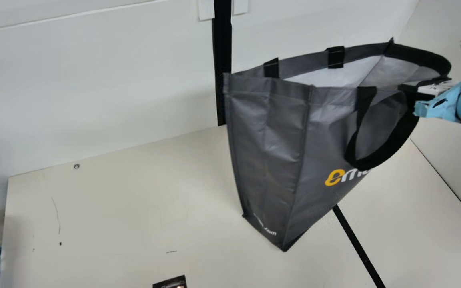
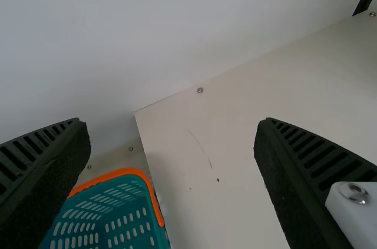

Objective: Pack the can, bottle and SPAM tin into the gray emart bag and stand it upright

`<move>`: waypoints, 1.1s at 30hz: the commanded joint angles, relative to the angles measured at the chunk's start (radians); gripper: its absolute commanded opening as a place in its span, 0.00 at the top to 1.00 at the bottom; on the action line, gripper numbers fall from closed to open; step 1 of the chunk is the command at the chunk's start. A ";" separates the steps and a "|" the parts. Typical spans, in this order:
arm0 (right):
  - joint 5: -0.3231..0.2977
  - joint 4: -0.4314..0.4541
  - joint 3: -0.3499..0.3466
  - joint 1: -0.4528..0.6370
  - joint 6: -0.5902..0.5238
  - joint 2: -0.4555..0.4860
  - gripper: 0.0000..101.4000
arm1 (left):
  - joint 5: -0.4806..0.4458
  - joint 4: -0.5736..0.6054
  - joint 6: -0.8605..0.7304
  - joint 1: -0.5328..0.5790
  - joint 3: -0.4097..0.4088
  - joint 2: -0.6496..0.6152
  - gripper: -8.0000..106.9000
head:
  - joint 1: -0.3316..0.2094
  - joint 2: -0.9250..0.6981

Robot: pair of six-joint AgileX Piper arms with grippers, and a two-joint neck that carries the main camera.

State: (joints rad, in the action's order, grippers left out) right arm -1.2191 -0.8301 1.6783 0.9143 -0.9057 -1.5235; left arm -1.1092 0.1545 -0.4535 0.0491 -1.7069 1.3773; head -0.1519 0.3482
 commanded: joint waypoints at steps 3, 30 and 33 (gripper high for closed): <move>-0.001 0.009 0.062 0.035 -0.009 -0.051 1.00 | 0.000 0.000 0.000 0.000 0.000 0.000 0.15 | -0.023 0.001; -0.001 0.046 0.436 0.253 0.034 -0.326 1.00 | 0.000 0.000 0.000 0.000 0.000 0.000 0.15 | -0.023 0.001; -0.001 0.050 0.459 0.262 0.046 -0.342 1.00 | 0.000 0.000 0.000 0.000 0.000 0.000 0.15 | -0.023 0.001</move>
State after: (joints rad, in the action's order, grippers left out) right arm -1.2263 -0.7795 2.1291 1.1746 -0.8626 -1.8629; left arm -1.1092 0.1545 -0.4535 0.0491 -1.7069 1.3773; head -0.1519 0.3467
